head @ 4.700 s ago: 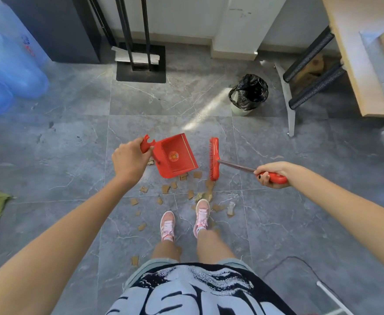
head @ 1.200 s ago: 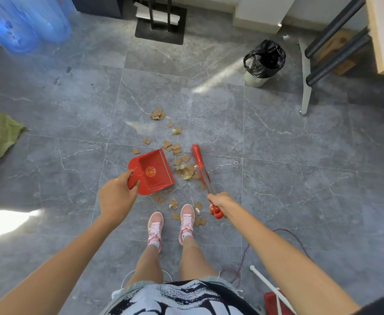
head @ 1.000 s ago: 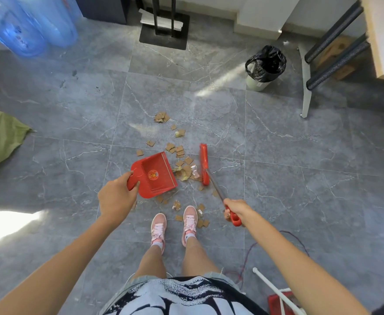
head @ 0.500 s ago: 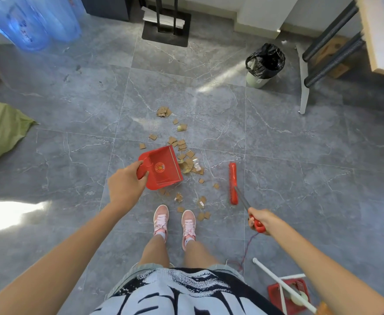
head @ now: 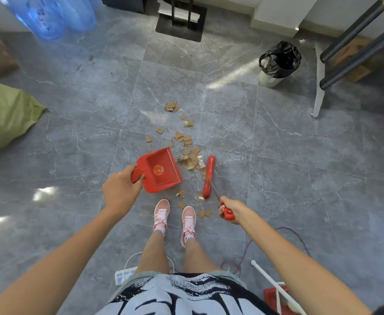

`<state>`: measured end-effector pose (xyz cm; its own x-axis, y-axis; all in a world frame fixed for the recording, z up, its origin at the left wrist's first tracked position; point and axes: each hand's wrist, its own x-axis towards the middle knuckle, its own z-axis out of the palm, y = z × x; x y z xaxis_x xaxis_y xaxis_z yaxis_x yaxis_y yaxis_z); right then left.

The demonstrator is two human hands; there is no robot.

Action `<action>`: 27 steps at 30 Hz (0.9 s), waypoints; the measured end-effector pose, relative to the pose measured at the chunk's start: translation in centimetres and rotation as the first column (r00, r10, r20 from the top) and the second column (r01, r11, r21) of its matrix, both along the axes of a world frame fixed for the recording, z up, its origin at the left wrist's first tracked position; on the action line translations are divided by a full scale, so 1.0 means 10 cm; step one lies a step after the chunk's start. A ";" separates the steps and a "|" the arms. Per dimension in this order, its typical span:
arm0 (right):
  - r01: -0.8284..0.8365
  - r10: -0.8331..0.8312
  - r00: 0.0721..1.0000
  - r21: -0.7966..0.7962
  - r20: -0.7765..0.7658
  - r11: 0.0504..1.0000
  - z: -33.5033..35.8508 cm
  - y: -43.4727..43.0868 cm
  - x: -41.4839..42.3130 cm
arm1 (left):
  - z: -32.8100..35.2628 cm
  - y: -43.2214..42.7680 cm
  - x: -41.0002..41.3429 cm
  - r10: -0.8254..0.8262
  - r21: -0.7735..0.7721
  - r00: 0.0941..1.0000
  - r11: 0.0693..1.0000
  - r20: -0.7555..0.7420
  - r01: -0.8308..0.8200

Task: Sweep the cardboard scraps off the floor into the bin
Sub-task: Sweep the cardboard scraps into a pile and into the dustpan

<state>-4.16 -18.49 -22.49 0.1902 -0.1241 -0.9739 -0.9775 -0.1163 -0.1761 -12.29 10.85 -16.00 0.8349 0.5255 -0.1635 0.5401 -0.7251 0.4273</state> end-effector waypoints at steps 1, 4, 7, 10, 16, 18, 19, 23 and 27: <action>0.016 -0.016 1.000 0.024 -0.005 1.000 0.01 -0.01 0.04 | 0.00 0.00 -0.01 0.005 0.003 1.000 1.000 -0.004 -0.005; 0.067 -0.065 0.997 0.072 -0.036 0.995 0.06 -0.08 0.16 | 0.02 0.02 -0.01 0.030 0.012 0.999 0.999 -0.032 -0.029; 0.022 -0.019 0.999 0.076 -0.037 0.997 0.12 -0.14 0.22 | 0.04 0.03 0.01 0.047 0.026 0.998 0.999 -0.045 -0.046; 0.000 0.000 1.000 0.042 -0.003 0.999 0.16 -0.19 0.24 | 0.06 0.03 0.02 0.049 0.028 0.998 0.998 -0.038 -0.048; -0.012 0.012 1.000 -0.029 0.006 0.999 0.19 -0.48 0.20 | 0.09 -0.03 0.01 0.044 0.060 0.999 0.997 -0.026 -0.043; 0.009 -0.009 1.000 -0.044 0.001 0.999 0.18 -0.59 0.13 | 0.11 -0.03 0.02 0.046 0.065 0.999 0.997 -0.010 -0.045; 0.019 -0.019 1.000 -0.055 -0.003 0.998 0.18 -0.65 0.08 | 0.11 -0.03 0.02 0.048 0.070 0.999 0.996 -0.006 -0.048; 0.065 -0.068 0.997 -0.078 -0.043 0.995 0.24 -0.78 -0.24 | 0.09 0.06 0.03 0.035 0.081 0.999 0.996 0.003 -0.035; 0.139 -0.149 0.986 -0.118 -0.079 0.983 0.25 -0.75 -0.56 | 0.04 0.22 0.05 0.006 0.071 1.000 0.997 0.006 -0.007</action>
